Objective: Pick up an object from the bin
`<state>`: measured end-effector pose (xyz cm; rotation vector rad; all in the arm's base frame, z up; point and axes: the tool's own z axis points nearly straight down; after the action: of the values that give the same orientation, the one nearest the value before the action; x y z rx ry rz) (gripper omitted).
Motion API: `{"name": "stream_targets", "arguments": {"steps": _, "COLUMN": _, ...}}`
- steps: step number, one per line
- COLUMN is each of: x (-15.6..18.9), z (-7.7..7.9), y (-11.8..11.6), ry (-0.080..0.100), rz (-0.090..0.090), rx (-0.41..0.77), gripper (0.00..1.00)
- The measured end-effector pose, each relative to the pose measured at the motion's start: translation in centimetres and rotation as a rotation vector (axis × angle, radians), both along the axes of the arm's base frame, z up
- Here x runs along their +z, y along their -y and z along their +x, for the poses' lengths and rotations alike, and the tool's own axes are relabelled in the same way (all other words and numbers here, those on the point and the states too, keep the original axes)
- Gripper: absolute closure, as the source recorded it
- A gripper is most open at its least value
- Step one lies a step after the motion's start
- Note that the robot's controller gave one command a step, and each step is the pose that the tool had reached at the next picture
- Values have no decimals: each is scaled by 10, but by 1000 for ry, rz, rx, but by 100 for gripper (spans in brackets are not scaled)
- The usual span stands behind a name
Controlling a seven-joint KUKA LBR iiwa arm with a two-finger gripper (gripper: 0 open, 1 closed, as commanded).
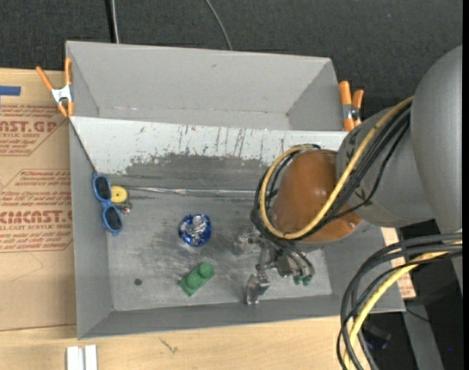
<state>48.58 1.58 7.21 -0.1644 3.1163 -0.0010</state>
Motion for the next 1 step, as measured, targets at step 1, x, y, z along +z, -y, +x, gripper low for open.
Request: {"name": "stream_targets", "arguments": {"steps": 1, "x": 28, "z": -1, "y": -8, "ry": -19, "rz": -1, "rx": 99, "gripper": 0}}
